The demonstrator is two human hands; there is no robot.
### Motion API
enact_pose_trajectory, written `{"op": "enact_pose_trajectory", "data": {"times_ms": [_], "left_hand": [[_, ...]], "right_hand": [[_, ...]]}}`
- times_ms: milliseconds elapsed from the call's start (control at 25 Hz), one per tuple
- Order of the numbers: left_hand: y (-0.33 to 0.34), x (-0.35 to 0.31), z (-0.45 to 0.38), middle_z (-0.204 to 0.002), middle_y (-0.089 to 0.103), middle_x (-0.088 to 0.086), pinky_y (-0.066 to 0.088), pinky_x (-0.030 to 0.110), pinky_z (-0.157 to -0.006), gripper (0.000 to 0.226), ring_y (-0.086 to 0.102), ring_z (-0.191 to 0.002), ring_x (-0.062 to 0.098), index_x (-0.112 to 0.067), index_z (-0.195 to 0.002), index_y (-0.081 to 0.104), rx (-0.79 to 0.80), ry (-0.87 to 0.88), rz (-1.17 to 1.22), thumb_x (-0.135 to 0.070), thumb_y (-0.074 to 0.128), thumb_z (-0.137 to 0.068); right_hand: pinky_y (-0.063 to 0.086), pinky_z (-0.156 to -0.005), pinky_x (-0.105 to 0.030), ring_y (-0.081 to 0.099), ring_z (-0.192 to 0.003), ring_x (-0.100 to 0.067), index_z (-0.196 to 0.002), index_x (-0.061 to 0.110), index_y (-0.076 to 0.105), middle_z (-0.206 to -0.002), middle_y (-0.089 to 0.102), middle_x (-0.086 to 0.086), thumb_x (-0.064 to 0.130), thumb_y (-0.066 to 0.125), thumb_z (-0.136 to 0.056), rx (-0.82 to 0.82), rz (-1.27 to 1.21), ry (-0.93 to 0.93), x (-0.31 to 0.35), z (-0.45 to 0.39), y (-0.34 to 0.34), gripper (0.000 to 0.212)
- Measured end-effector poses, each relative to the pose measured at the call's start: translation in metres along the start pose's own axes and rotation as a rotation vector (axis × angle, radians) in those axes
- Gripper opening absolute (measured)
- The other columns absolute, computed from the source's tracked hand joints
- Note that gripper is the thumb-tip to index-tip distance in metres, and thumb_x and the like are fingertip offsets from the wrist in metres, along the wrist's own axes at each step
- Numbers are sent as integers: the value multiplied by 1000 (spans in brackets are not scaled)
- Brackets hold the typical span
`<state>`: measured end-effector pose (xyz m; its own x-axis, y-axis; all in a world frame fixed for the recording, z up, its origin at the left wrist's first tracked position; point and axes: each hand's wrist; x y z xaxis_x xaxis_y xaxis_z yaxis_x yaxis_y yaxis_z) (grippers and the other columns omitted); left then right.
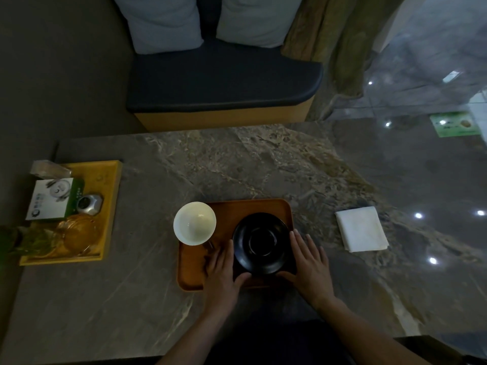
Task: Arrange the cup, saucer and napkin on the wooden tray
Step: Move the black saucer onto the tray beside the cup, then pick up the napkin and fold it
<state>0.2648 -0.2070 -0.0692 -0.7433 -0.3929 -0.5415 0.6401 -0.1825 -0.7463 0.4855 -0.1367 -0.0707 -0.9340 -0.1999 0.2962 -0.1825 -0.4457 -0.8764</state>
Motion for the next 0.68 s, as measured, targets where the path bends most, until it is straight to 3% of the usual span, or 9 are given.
{"op": "enact_pose_trajectory", "data": {"times_ms": [120, 200, 280, 360, 480, 600, 680], "left_hand": [[-1, -2, 3, -154, 0, -16, 10, 43, -120, 93, 1, -146, 10, -31, -151, -2, 2, -4, 65, -46, 63, -87], [-2, -3, 12, -151, 17, -14, 23, 35, -115, 85, 17, -141, 8, -27, -151, 18, -99, 25, 95, -43, 68, -85], [1, -2, 22, -134, 44, -10, 43, 29, -97, 60, 45, -121, 9, -24, -133, 45, -219, 122, 98, -37, 72, -82], [6, -8, 28, -110, 55, -7, 50, 25, -78, 37, 57, -97, 11, -25, -113, 56, -237, 213, 56, -32, 74, -81], [12, -31, 21, -100, 60, -10, 48, 22, -73, 19, 58, -91, 9, -28, -101, 62, -60, 304, -23, -37, 67, -85], [24, -74, -1, -105, 60, -11, 44, 23, -81, 22, 54, -101, 8, -30, -104, 61, 164, 375, -102, -45, 55, -90], [32, -109, -18, -107, 61, -9, 46, 27, -80, 25, 54, -102, 10, -29, -106, 61, 223, 393, -153, -48, 55, -89]], "right_hand": [[11, -116, -44, -3, -147, -15, -152, 28, -2, -157, -4, 12, 75, 50, -75, -9, -39, 2, 0, 3, 3, 104], [14, -116, -42, 2, -146, -14, -152, 26, 6, -157, 2, 11, 75, 52, -74, -47, -57, 11, -2, 8, 1, 103], [30, -111, -44, 26, -142, -21, -148, 22, 31, -154, 30, 5, 67, 62, -75, -146, -85, 28, -10, 17, -2, 92], [46, -94, -44, 54, -122, -26, -128, 23, 57, -129, 60, 0, 58, 67, -77, -259, -121, 35, -27, 29, -6, 62], [51, -77, -40, 65, -95, -26, -103, 26, 69, -100, 70, 0, 48, 66, -81, -315, -150, 67, -63, 43, -20, 31], [51, -80, -40, 65, -96, -26, -104, 26, 70, -104, 71, -2, 39, 71, -84, -233, -155, 138, -103, 48, -47, 24], [49, -85, -40, 62, -103, -25, -108, 28, 69, -112, 69, -2, 39, 66, -87, -171, -147, 132, -130, 46, -66, 23]]}}
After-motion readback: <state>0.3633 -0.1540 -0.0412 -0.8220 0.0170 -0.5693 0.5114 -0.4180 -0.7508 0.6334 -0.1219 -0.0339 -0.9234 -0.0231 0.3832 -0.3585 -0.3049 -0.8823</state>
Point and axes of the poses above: each hand's wrist, its own z-axis away from the middle knuckle, its own y-axis out of the palm, x = y × z
